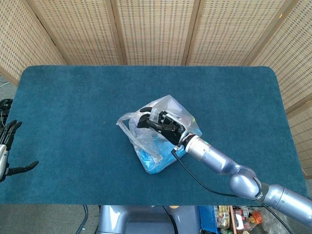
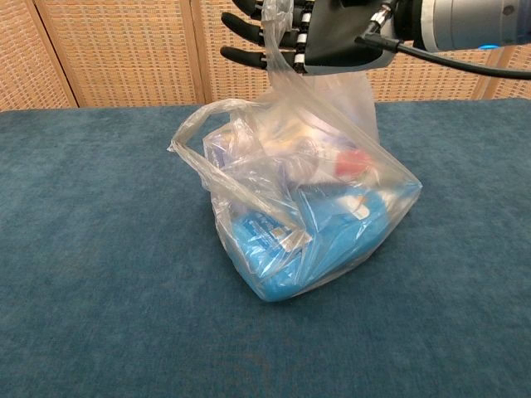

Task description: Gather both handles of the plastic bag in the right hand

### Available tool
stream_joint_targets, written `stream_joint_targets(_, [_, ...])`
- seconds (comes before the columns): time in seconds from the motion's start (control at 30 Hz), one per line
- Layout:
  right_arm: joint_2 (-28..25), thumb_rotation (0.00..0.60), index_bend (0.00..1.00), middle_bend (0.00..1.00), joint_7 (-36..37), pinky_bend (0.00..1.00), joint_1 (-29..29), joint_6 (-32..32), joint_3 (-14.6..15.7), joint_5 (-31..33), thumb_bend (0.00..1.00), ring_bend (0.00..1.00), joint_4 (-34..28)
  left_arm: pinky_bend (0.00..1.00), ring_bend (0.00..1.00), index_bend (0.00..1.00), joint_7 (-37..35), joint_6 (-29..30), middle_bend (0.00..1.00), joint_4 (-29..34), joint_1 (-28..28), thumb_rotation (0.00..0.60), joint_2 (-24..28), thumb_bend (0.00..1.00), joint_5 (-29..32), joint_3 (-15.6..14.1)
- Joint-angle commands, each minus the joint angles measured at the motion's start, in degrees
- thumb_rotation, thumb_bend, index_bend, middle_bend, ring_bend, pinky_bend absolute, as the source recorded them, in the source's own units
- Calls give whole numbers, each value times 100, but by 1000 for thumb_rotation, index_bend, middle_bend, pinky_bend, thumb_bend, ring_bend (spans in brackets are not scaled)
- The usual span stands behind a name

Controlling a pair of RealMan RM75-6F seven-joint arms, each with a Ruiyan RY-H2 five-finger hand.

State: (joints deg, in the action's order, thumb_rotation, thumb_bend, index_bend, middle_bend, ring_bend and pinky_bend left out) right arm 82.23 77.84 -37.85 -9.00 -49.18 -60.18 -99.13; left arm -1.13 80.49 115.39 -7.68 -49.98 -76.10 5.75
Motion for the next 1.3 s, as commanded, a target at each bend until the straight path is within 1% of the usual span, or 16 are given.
stream_joint_targets(0.03, [150,600,355,469,-124,153,-5,95,-97,88,344,283,119,0,0,0,2,-7,0,-4,-4,600,-1,54,7,1])
stream_joint_targets(0.13, [247,600,356,432,-241,153,2,183,-187,143,341,222,185,0,0,0,25,-27,0,-6,-15,600,-10,54,21,0])
stream_joint_targets(0.23, [326,600,347,425,-339,153,26,264,-277,201,334,225,229,0,0,0,52,-42,0,0,-26,600,-19,53,40,4])
stream_joint_targets(0.33, [427,600,349,426,-472,180,99,544,-490,291,320,280,296,0,0,0,150,-61,0,4,-52,600,-56,52,87,13])
stream_joint_targets(0.4, [467,600,377,440,-625,225,160,718,-586,334,307,331,348,0,0,0,219,-65,0,9,-66,600,-84,51,118,20])
stream_joint_targets(0.47, [492,600,430,484,-805,275,215,876,-658,386,301,380,381,0,0,0,299,-75,0,0,-91,600,-114,52,136,29])
stream_joint_targets(0.53, [506,600,448,508,-891,304,248,957,-702,426,301,412,394,0,0,0,338,-80,0,-14,-109,600,-136,53,135,37])
stream_joint_targets(0.67, [530,600,447,514,-1227,328,339,1164,-811,544,300,439,447,0,0,0,468,-123,0,-86,-193,600,-225,52,159,82])
stream_joint_targets(0.83, [474,600,448,515,-1705,328,451,1511,-964,792,299,440,467,0,0,0,633,-366,0,-459,-594,600,-454,64,82,321])
stream_joint_targets(0.9, [430,600,450,518,-1892,328,503,1661,-1015,905,300,442,461,0,0,0,586,-564,0,-853,-914,600,-643,76,-254,433])
stream_joint_targets(1.0, [413,600,451,521,-2126,327,573,1806,-1063,1074,301,444,469,0,0,12,433,-855,0,-1438,-1348,600,-922,102,-775,494])
stream_joint_targets(1.03, [414,600,452,521,-2240,327,609,1855,-1085,1157,300,444,470,0,0,27,301,-1010,0,-1772,-1569,600,-1084,111,-1015,501])
stream_joint_targets(1.07, [418,600,452,521,-2322,327,630,1888,-1103,1219,301,444,474,0,0,58,186,-1093,0,-2003,-1710,600,-1204,125,-1170,498])
stream_joint_targets(1.13, [415,600,453,521,-2509,327,684,1963,-1164,1362,301,444,493,0,0,118,-60,-1251,0,-2676,-2104,600,-1620,138,-1593,485])
stream_joint_targets(1.23, [402,600,454,522,-2677,327,701,1985,-1201,1483,306,444,550,0,0,178,-234,-1419,0,-3212,-2384,600,-1911,144,-1845,406])
stream_joint_targets(1.3, [382,600,454,521,-2793,328,688,1955,-1186,1569,307,444,607,0,0,234,-271,-1486,0,-3554,-2556,600,-2134,165,-1974,360])
